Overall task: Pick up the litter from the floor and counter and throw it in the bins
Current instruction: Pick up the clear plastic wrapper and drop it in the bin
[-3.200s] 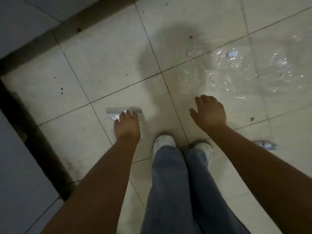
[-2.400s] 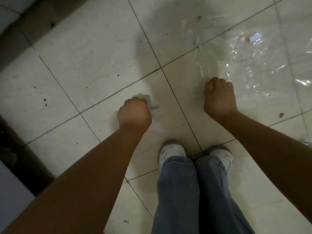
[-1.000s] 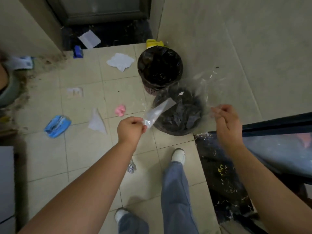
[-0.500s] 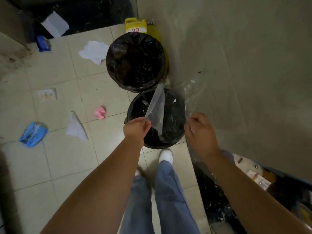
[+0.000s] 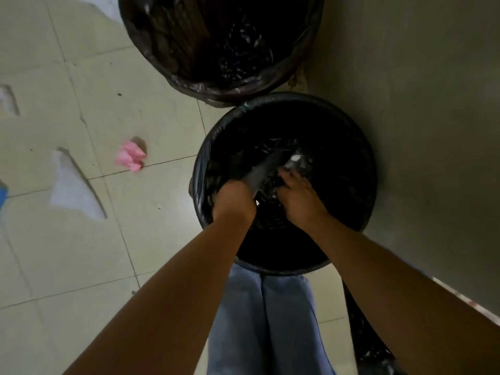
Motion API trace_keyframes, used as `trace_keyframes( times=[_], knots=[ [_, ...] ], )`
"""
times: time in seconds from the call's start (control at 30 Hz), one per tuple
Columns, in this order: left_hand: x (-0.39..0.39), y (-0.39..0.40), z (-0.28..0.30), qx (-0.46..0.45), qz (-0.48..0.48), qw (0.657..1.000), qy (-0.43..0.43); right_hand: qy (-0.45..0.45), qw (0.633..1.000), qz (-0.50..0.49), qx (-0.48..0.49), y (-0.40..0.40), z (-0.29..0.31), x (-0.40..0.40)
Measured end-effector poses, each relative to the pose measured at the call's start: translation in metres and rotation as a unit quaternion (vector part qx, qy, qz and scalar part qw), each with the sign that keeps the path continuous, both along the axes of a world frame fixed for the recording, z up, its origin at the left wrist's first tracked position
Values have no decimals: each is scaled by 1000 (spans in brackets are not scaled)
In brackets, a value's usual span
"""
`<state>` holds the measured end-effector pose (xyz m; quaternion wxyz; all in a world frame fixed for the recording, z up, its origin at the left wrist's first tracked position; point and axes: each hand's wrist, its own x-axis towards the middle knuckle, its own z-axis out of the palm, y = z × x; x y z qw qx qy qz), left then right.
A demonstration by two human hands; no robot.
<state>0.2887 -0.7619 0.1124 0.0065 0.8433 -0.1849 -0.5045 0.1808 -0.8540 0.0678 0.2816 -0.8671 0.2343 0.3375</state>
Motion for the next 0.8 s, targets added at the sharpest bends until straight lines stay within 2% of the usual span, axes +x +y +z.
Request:
trace_keyframes(
  times=[0.1,0.2,0.27,0.33,0.43,0.5,0.6,0.8],
  knots=[
    [3,-8,-40,62,-115,991,16,76,992,-83,60,1,-47,-1],
    [1,-10,-57,99,-217,971,-5,99,974,-187,81,0,-66,-6],
    [-1,-9,-53,90,-262,960,-32,120,972,-181,90,0,-62,-8],
    [-3,-9,-36,73,-294,952,-50,165,976,-112,83,3,-42,-12],
    [-8,-6,5,69,-289,953,-62,189,980,-51,42,11,10,-12],
    [-9,0,40,53,-276,956,-83,155,987,-44,1,14,55,-9],
    [-1,18,99,3,-271,954,-128,56,997,-39,-40,18,119,-6],
    [26,76,199,-25,-251,935,-251,-62,991,-31,-113,40,220,26]
  ],
)
